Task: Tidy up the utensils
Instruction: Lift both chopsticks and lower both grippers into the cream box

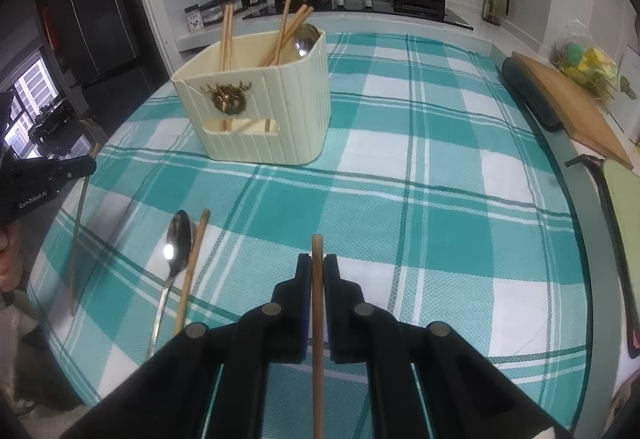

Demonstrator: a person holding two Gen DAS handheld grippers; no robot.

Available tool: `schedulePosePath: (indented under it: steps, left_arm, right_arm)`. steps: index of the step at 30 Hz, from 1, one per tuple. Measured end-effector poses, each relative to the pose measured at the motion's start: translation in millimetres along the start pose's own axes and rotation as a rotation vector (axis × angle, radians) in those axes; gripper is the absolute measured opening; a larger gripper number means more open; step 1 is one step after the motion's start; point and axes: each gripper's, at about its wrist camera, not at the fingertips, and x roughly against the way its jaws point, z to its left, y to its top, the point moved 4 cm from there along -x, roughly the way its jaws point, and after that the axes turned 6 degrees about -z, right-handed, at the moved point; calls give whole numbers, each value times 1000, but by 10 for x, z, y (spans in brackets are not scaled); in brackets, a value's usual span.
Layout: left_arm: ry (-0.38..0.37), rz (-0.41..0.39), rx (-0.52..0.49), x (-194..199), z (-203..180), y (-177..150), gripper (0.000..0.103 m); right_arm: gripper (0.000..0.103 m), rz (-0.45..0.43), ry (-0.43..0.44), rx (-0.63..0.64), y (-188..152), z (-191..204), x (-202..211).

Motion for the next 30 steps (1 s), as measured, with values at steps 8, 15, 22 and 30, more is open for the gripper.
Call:
schedulePosePath:
  steps: [8,15,22,30]
  left_arm:
    - [0,-77,-30,413,-104,84,3]
    - [4,-126,-55,667,-178,175,3]
    - [-129,-173,47,990,-107,305,3]
    - [-241,-255,136,1338,-20,484,3]
  right_arm:
    - [6,-93,19,17,116,143,493]
    - [6,-165,36,43,239,257,830]
    - [6,-251,42,44,327,300,1158]
    - [6,-379,28,66,507,395,1513]
